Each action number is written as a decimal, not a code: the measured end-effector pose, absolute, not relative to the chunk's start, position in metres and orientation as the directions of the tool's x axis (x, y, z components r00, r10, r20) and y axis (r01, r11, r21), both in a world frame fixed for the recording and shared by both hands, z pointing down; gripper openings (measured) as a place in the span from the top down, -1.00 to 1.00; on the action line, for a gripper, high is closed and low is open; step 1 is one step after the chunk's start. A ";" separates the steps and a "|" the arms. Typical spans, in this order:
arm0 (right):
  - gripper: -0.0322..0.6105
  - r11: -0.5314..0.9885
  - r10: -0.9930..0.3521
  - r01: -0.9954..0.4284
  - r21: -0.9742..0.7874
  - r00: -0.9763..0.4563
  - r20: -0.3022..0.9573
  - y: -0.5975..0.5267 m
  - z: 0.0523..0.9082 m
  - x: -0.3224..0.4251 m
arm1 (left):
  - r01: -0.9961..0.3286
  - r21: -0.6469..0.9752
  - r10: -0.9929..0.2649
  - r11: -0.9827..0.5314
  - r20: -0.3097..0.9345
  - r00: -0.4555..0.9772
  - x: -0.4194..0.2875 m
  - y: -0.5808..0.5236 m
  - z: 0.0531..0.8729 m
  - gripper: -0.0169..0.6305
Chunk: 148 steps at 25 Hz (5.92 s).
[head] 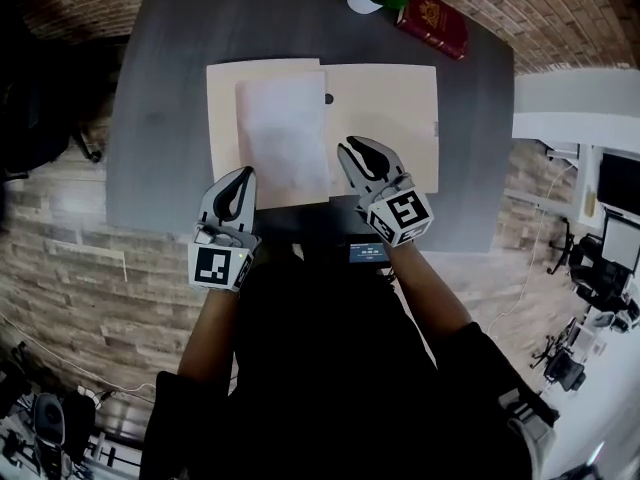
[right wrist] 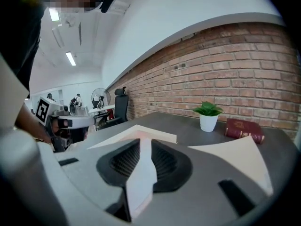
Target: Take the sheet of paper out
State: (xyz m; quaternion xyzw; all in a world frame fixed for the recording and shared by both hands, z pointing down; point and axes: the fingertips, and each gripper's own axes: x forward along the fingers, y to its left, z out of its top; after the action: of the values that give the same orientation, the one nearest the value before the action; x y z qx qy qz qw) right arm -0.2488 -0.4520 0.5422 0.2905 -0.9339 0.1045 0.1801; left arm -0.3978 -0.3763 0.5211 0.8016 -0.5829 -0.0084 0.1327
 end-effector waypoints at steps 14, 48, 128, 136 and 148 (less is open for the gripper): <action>0.56 0.767 -0.377 -0.611 -0.197 -0.676 0.633 -0.478 0.641 -0.262 | -0.917 0.215 -0.913 -0.335 0.165 0.372 -0.390 -0.393 0.540 0.96; 0.88 0.716 -0.335 -0.690 -0.109 -0.476 0.813 -0.502 0.680 -0.204 | -0.913 0.173 -0.904 -0.370 0.162 0.397 -0.386 -0.405 0.530 0.96; 0.89 0.736 -0.653 -0.676 -0.027 -0.720 0.233 -0.101 0.444 -0.044 | -0.934 0.043 -0.932 -0.354 0.067 0.356 -0.238 -0.060 0.422 0.96; 0.89 0.700 -0.695 -0.714 -0.002 -0.682 0.226 -0.044 0.440 -0.069 | -0.912 0.060 -0.909 -0.407 0.067 0.410 -0.256 -0.004 0.424 0.96; 0.89 0.677 -0.712 -0.736 0.007 -0.652 0.261 0.062 0.450 -0.109 | -0.894 0.085 -0.892 -0.440 0.068 0.446 -0.296 0.100 0.434 0.96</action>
State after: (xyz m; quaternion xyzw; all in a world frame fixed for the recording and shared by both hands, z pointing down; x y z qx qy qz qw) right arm -0.1091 0.0618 0.4503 0.3988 -0.9076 0.0498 0.1216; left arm -0.2959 0.0995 0.4338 0.8486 -0.5262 0.0064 0.0539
